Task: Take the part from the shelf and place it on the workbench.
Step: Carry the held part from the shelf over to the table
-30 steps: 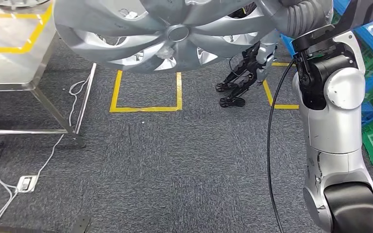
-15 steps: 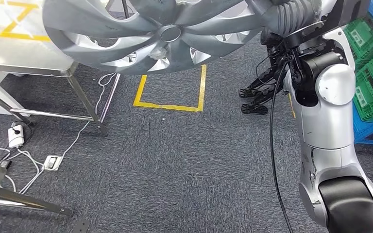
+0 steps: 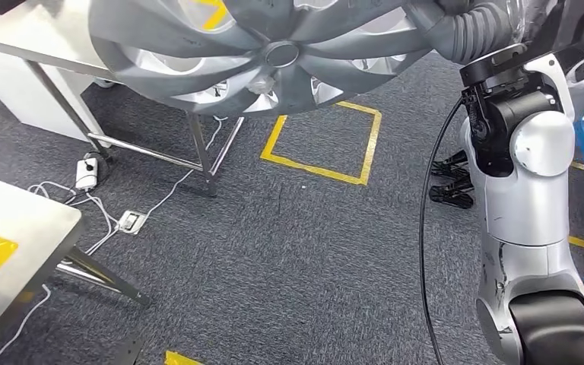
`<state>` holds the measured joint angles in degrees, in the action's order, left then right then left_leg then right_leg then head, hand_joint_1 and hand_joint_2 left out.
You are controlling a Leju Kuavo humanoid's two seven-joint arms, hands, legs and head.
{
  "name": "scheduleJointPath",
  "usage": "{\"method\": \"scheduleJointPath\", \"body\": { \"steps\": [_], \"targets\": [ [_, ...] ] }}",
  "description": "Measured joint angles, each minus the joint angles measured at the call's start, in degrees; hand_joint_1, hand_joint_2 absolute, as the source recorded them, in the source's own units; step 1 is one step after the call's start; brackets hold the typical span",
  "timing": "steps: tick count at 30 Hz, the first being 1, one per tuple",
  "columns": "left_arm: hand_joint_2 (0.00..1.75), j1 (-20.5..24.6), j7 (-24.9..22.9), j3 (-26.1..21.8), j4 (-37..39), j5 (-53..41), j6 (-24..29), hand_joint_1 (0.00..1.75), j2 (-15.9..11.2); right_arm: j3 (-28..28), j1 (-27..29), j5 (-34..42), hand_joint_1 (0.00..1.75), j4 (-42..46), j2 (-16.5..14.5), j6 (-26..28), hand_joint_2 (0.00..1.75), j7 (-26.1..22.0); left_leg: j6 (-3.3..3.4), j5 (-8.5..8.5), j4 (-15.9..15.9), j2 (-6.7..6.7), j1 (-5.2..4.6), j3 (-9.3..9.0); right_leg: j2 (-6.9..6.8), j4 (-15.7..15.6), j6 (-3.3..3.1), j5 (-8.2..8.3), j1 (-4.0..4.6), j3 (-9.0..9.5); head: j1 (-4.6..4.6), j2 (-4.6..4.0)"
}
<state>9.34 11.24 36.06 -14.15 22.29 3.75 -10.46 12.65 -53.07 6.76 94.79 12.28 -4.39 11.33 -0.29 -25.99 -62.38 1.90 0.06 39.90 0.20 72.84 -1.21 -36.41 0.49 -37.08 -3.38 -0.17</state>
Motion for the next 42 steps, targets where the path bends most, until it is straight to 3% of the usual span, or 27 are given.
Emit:
{"method": "scheduleJointPath", "body": {
  "steps": [2, 4, 6, 7, 8, 10, 12, 13, 14, 15, 17, 18, 19, 21, 22, 24, 26, 28, 29, 30, 32, 34, 35, 37, 39, 41, 42],
  "targets": [
    [1.75, 0.01, 0.01, -0.01, 0.01, 0.00, -0.08, 0.00, 0.12, -0.02, -0.25, 0.00, 1.75, 0.04, -0.01, 0.00, 1.75, 0.00, 0.28, 0.45, 0.24, 1.71, -0.01, 0.07, 2.17, -7.60, -1.59, 3.94, 0.95, 3.25, 0.01, 0.00],
    [1.75, -0.01, 0.02, -0.02, 0.01, 0.00, -0.13, 0.00, 0.40, -0.03, -0.72, 0.01, 1.75, 0.07, -0.02, -0.02, 1.75, -0.01, -0.01, 1.21, 0.76, 3.34, 0.38, 0.26, 3.74, -12.28, -2.43, 5.71, 1.48, 5.25, 0.02, 0.00],
    [1.75, -0.11, 0.01, -0.02, 0.01, 0.00, -0.20, 0.00, 0.59, -0.01, -1.01, -0.01, 1.75, 0.06, -0.03, -0.05, 1.75, -0.01, -0.65, 2.20, 1.69, 4.99, 0.71, 0.35, 3.00, -13.90, -2.79, 6.37, 1.63, 5.83, -0.27, 0.00],
    [1.75, -0.21, 0.00, -0.01, 0.01, 0.00, -0.23, 0.00, 0.62, 0.02, -1.05, -0.01, 1.75, 0.05, -0.05, -0.08, 1.75, -0.01, -0.78, 2.34, 1.96, 4.45, 0.52, 0.48, 2.23, -15.27, -2.84, 7.02, 1.55, 6.42, -0.41, 0.00],
    [1.75, -0.25, -0.02, 0.01, 0.02, 0.00, -0.27, 0.00, 0.57, 0.05, -1.09, -0.01, 1.75, 0.05, -0.09, -0.09, 1.75, -0.01, -0.91, 1.86, 1.69, 3.06, 0.25, 0.85, 1.44, -16.84, -2.84, 7.75, 1.45, 7.04, -0.36, -0.01],
    [1.75, -0.23, -0.07, 0.02, 0.03, 0.00, -0.30, 0.00, 0.49, 0.07, -1.22, 0.03, 1.75, 0.03, -0.13, -0.10, 1.75, -0.01, -1.33, -1.08, -2.05, -0.73, 0.05, 2.79, -0.30, -19.02, -2.49, 8.88, 1.09, 7.77, -0.01, -0.01],
    [1.75, -0.19, -0.15, 0.02, 0.05, 0.00, -0.29, 0.00, 0.41, 0.07, -1.06, 0.07, 1.75, -0.03, -0.09, -0.12, 1.75, -0.01, -2.24, -4.17, -7.95, -1.80, 0.81, 5.21, -1.92, -19.13, -2.13, 9.02, 0.69, 7.60, 0.33, 0.00],
    [1.75, -0.23, -0.21, 0.02, 0.07, 0.00, -0.29, 0.00, 0.40, 0.08, -0.81, 0.06, 1.75, -0.07, -0.08, -0.14, 1.75, 0.00, -2.77, -4.55, -9.60, -1.93, 1.22, 5.70, -2.69, -18.90, -1.73, 8.90, 0.37, 7.47, 0.46, 0.00],
    [1.75, -0.27, -0.27, 0.02, 0.07, 0.00, -0.28, 0.00, 0.40, 0.11, -0.55, 0.05, 1.75, -0.11, -0.08, -0.16, 1.75, 0.01, -3.36, -4.05, -9.56, -2.15, 1.63, 5.33, -3.45, -18.52, -1.27, 8.68, 0.00, 7.31, 0.62, 0.00],
    [1.75, -0.30, -0.32, 0.02, 0.08, 0.00, -0.28, 0.00, 0.38, 0.12, -0.36, 0.04, 1.75, -0.13, -0.08, -0.17, 1.75, 0.01, -4.06, -2.75, -7.57, -2.71, 2.01, 3.93, -4.14, -17.90, -0.64, 8.34, -0.45, 7.09, 0.80, 0.00],
    [1.75, -0.29, -0.39, 0.02, 0.08, -0.01, -0.27, 0.00, 0.43, 0.11, -0.22, 0.09, 1.75, -0.13, -0.08, -0.17, 1.75, 0.03, -5.42, -0.81, -2.09, -5.53, 2.38, 0.54, -5.27, -15.91, 0.92, 7.15, -1.05, 6.40, 1.51, 0.00],
    [1.75, -0.30, -0.47, 0.02, 0.09, -0.01, -0.23, 0.00, 0.42, 0.11, -0.21, 0.13, 1.75, -0.11, -0.08, -0.20, 1.75, 0.04, -5.23, -0.59, -0.48, -6.75, 2.34, -0.43, -5.66, -14.73, 1.59, 6.50, -1.12, 5.98, 1.86, 0.00],
    [1.75, -0.30, -0.74, 0.01, 0.10, -0.04, -0.19, 0.00, 0.42, 0.14, -0.17, 0.19, 1.75, -0.08, -0.13, -0.27, 1.75, 0.08, -4.51, -0.93, -0.05, -7.57, 2.16, -0.64, -5.99, -13.87, 2.06, 5.99, -1.06, 5.74, 1.97, 0.00],
    [1.75, -0.27, -1.90, 0.00, 0.17, -0.15, -0.13, 0.00, 0.16, 0.18, 0.10, 0.33, 1.75, -0.04, -0.24, -0.44, 1.75, 0.13, -2.49, -1.23, -0.49, -6.94, 1.93, -0.34, -6.70, -13.17, 2.43, 5.55, -1.00, 5.66, 1.68, 0.00],
    [1.75, -0.24, -2.61, 0.01, 0.20, -0.20, -0.16, 0.00, 0.01, 0.18, 0.29, 0.41, 1.75, -0.03, -0.29, -0.51, 1.75, 0.14, -1.97, -1.23, -0.53, -6.42, 1.89, -0.27, -6.45, -13.13, 2.55, 5.25, -1.13, 5.71, 1.33, 0.00],
    [1.75, -0.07, -3.47, 0.02, 0.22, -0.21, -0.28, 0.00, -0.34, 0.09, 0.91, 0.52, 1.75, 0.04, -0.22, -0.69, 1.75, 0.05, -1.42, -1.05, -0.51, -5.12, 1.88, -0.19, -3.87, -10.83, 2.67, 3.10, -1.42, 4.84, 0.88, 0.00],
    [1.75, 0.22, -3.96, 0.02, 0.22, -0.21, -0.42, 0.00, -0.67, 0.02, 1.68, 0.58, 1.75, 0.12, 0.04, -0.85, 1.75, -0.01, -0.97, -0.87, -0.48, -3.65, 1.69, -0.15, -1.10, -4.29, 2.43, -0.59, -1.42, 2.24, 0.13, 0.00],
    [1.75, 0.36, -4.80, 0.01, 0.22, -0.24, -0.54, 0.00, -0.85, 0.01, 2.31, 0.79, 1.75, 0.05, 0.26, -0.87, 1.75, 0.11, -0.68, -0.72, -0.47, -1.93, 1.22, -0.13, -0.58, 2.07, 1.84, -2.64, -1.16, -0.73, -0.64, 0.00],
    [1.75, 0.35, -5.29, 0.01, 0.22, -0.24, -0.59, 0.00, -0.90, 0.02, 2.55, 0.96, 1.75, 0.02, 0.29, -0.89, 1.75, 0.16, -0.52, -0.63, -0.47, -1.03, 0.96, -0.12, -0.46, 2.84, 1.34, -2.19, -0.91, -1.31, -0.85, 0.00],
    [1.75, 0.32, -5.75, 0.02, 0.22, -0.22, -0.64, 0.00, -0.96, 0.04, 2.74, 1.21, 1.75, -0.01, 0.29, -0.97, 1.75, 0.15, -0.35, -0.51, -0.44, -0.12, 0.75, -0.11, -0.21, 1.51, 0.68, -0.71, -0.53, -0.97, -0.98, 0.00],
    [1.75, 0.29, -6.43, 0.02, 0.15, 0.02, -0.68, 0.00, -1.02, 0.08, 2.77, 1.79, 1.75, -0.12, 0.27, -1.33, 1.75, -0.37, 0.00, -0.17, -0.30, 1.56, 0.60, -0.05, 1.80, -5.45, -1.10, 3.40, 0.42, 1.79, -1.11, 0.00],
    [1.75, 0.25, -6.67, 0.02, -0.14, 0.56, -0.59, 0.00, -1.02, 0.28, 2.03, 2.20, 1.75, -0.73, 0.13, -1.78, 1.75, -1.92, -0.18, 0.46, 0.06, 3.00, 0.92, 0.21, 4.24, -10.83, -2.43, 5.70, 0.94, 4.04, -1.10, 0.00],
    [1.75, 0.19, -6.60, 0.01, -0.30, 0.95, -0.49, 0.00, -1.13, 0.44, 1.34, 2.28, 1.75, -1.40, -0.03, -1.92, 1.75, -3.05, -0.51, 0.84, 0.35, 3.63, 1.20, 0.39, 4.80, -11.79, -2.78, 5.94, 1.05, 4.39, -1.22, 0.00],
    [1.75, 0.00, -6.14, 0.01, -0.60, 1.72, -0.35, 0.00, -1.51, 0.87, -0.30, 2.28, 1.75, -3.28, -0.60, -2.03, 1.75, -5.49, -1.17, 1.59, 1.02, 4.45, 1.45, 0.67, 3.79, -13.43, -2.98, 6.83, 1.09, 4.88, -1.79, 0.00],
    [1.75, -0.13, -5.75, 0.02, -1.02, 2.52, -0.50, 0.00, -2.28, 1.31, -1.41, 2.28, 1.75, -5.44, -1.42, -2.02, 1.75, -8.08, -1.51, 0.72, 0.29, 1.74, 0.93, 1.44, 2.19, -16.06, -2.75, 8.06, 0.81, 5.80, -1.79, 0.00],
    [1.75, 0.00, -6.08, -0.04, -1.45, 3.33, -0.87, 0.00, -3.26, 1.53, -1.98, 2.33, 1.75, -7.63, -1.97, -1.93, 1.75, -10.49, -2.00, -2.43, -4.13, -1.63, 0.70, 3.47, 0.51, -17.44, -2.29, 8.85, 0.62, 6.18, -1.18, 0.00],
    [1.75, 0.06, -6.54, -0.11, -1.59, 3.68, -1.04, 0.00, -3.69, 1.56, -2.15, 2.38, 1.75, -8.69, -2.14, -1.90, 1.75, -11.30, -2.37, -4.05, -7.21, -2.00, 0.95, 4.66, -0.32, -17.48, -2.19, 8.93, 0.51, 6.12, -0.88, 0.00]
  ]
}}
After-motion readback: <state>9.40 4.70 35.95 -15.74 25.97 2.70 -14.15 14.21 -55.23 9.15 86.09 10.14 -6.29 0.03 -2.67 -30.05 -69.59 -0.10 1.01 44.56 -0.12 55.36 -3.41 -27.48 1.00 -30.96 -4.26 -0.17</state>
